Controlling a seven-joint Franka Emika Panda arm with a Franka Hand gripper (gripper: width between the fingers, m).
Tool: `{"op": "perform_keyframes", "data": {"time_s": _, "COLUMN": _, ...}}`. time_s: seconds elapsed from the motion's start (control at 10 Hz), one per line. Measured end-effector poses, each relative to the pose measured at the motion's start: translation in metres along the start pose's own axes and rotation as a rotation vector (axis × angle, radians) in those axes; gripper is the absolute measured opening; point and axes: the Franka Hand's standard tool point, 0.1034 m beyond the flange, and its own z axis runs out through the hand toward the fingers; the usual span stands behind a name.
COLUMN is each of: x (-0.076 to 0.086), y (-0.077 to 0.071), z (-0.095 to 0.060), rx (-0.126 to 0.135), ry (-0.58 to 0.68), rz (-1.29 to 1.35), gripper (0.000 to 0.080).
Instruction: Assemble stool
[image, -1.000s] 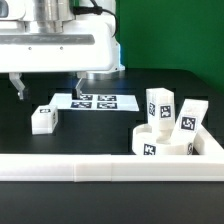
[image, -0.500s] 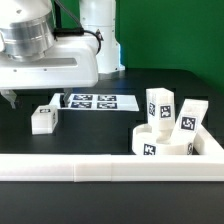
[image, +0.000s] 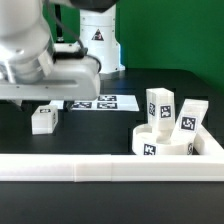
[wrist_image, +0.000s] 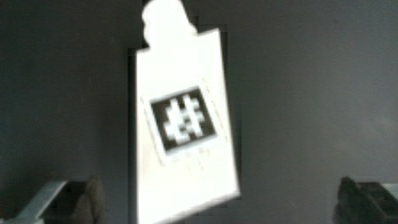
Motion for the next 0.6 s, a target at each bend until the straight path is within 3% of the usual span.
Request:
{"op": "perform_keyframes", "data": {"time_s": 0.3, "x": -0.002, "y": 0.002, "z": 0.004, "rx": 0.004, "ry": -0.024, "rz": 0.003, "gripper": 0.0649}}
{"op": "perform_keyframes", "data": {"time_s": 0.5, "x": -0.014, "y": 0.003, "z": 0.011, "rx": 0.019, "ry": -0.162, "rz": 0.007, "gripper": 0.0649}}
{"op": "perform_keyframes", "data": {"time_s": 0.6, "x": -0.012, "y": 0.005, "z": 0.013, "rx": 0.022, "ry": -0.22, "rz": 0.005, "gripper": 0.0649}}
